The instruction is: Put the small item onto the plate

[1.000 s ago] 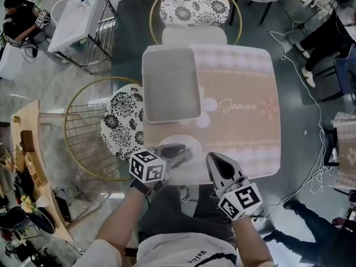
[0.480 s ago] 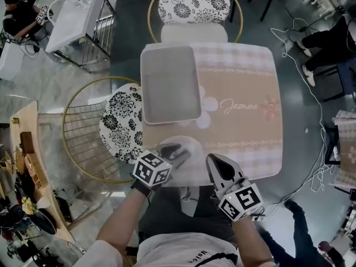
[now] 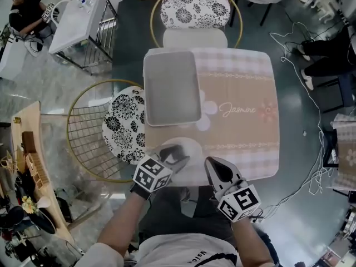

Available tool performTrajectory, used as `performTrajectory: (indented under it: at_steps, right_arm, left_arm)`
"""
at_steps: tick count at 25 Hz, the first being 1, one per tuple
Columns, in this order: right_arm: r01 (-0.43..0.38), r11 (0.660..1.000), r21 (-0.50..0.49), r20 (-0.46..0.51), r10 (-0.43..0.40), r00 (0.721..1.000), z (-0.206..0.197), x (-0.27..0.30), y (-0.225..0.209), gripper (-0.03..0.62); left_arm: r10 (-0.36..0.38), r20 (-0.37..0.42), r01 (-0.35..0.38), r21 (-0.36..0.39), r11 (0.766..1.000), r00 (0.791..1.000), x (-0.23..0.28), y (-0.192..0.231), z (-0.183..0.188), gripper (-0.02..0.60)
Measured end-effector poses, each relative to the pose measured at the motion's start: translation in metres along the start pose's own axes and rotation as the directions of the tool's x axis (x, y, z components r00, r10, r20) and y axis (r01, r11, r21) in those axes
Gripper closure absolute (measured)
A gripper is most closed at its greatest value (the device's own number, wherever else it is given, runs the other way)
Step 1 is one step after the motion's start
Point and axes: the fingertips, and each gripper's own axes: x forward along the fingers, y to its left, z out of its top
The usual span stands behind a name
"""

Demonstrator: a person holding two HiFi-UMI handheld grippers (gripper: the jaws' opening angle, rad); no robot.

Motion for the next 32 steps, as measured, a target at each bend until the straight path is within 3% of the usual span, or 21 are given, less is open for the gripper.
performTrajectory:
  at_steps: [4,8,11,16,23,27,32]
  right_arm:
    - [0.004,1.0,-0.018,0.002,-0.004,1.0,0.019,-0.004,0.007,0.58]
    - [0.011,1.0,-0.026,0.007,-0.011,1.0,0.045,-0.019,0.023,0.58]
    - [0.002,0.999,-0.036,0.019,-0.001,1.0,0.069,-0.031,0.042,0.58]
    - [-0.02,0.995,-0.101,0.074,0.027,0.997,0.118,-0.04,0.063,0.58]
    - [-0.042,0.985,-0.166,0.136,0.065,0.989,0.173,-0.058,0.093,0.58]
    - [-0.051,0.978,-0.201,0.187,0.089,0.978,0.204,-0.073,0.113,0.58]
    - [-0.018,0.967,-0.253,0.224,0.077,0.971,0.224,-0.084,0.125,0.582]
  left_arm:
    - [0.01,0.059,-0.01,0.007,1.0,0.998,-0.021,-0.019,0.028,0.368]
    - [0.016,0.146,-0.017,0.005,1.0,0.989,-0.057,-0.057,0.065,0.506]
    - [0.011,0.214,-0.008,-0.015,1.0,0.977,-0.089,-0.089,0.095,0.554]
    - [-0.018,0.319,0.019,0.0,1.0,0.948,-0.129,-0.129,0.15,0.566]
    - [-0.012,0.414,-0.012,0.055,0.998,0.91,-0.178,-0.171,0.205,0.577]
    - [-0.002,0.473,-0.046,0.09,0.995,0.881,-0.205,-0.19,0.226,0.577]
    - [0.005,0.489,-0.067,0.109,0.992,0.872,-0.219,-0.2,0.235,0.577]
